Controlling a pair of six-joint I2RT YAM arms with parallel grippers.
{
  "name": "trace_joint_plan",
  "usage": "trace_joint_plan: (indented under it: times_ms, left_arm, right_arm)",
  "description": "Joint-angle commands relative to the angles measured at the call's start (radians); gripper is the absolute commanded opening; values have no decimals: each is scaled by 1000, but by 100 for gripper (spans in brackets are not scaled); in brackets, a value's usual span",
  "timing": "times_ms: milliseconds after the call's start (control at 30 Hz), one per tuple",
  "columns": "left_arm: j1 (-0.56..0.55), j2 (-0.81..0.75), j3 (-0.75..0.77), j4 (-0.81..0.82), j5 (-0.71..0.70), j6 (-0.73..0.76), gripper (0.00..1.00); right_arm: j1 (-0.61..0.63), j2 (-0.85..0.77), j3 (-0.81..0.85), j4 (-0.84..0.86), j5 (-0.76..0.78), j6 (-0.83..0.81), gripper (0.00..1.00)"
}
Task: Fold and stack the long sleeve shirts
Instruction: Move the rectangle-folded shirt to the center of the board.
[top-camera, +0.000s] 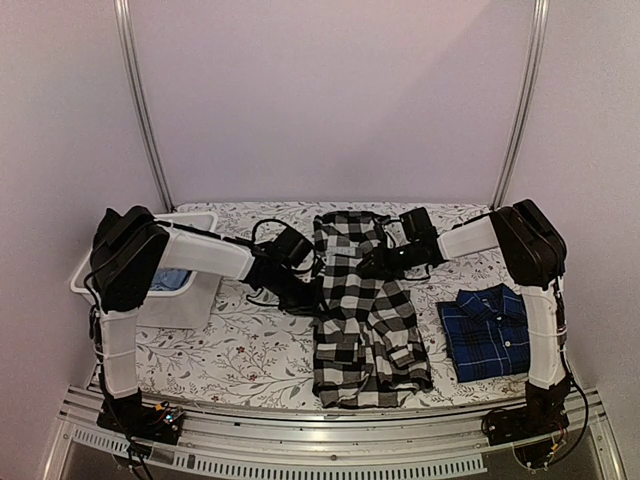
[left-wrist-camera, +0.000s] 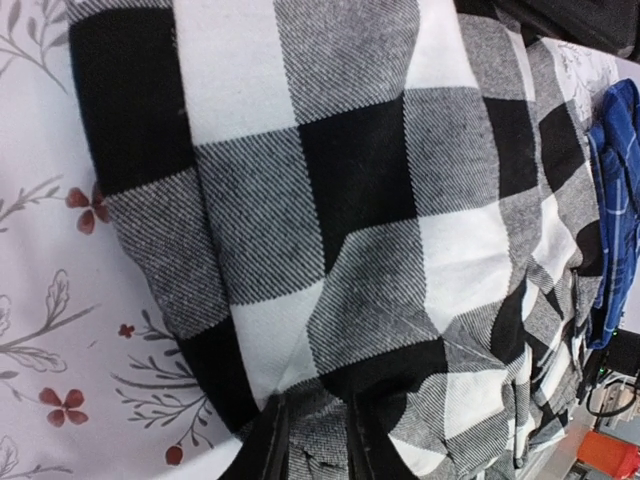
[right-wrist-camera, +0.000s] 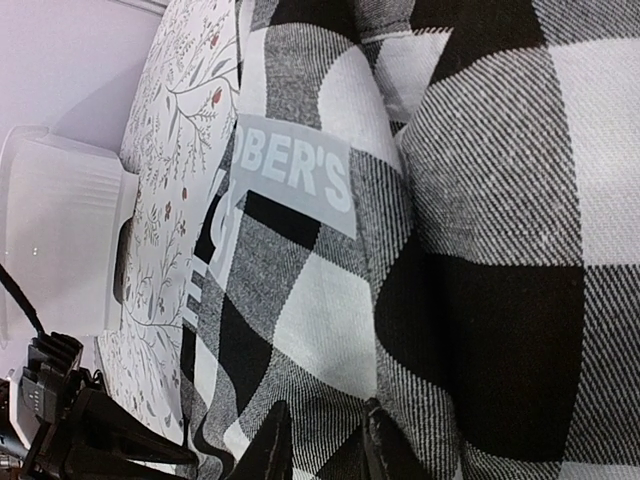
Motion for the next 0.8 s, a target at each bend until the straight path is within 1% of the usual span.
trace_joint_plan:
  times_ms: [0, 167, 333, 567, 767]
  left_arm:
    - [-18, -42, 72, -70, -1, 30, 21]
    - [-60, -48, 156, -91, 2, 33, 23]
    - [-89, 21, 214, -62, 49, 32, 23]
    - [-88, 96, 197, -3, 103, 12, 22]
    - [-62, 143, 149, 8, 130, -9, 22]
  right_arm:
    - [-52, 44, 36, -91, 53, -29, 24]
    - [-54, 54, 69, -123, 49, -46, 24]
    - [-54, 17, 81, -134, 45, -46, 27]
    - [-53, -117, 83, -200, 75, -91, 33]
    - [-53, -262, -38, -197, 111, -116, 35]
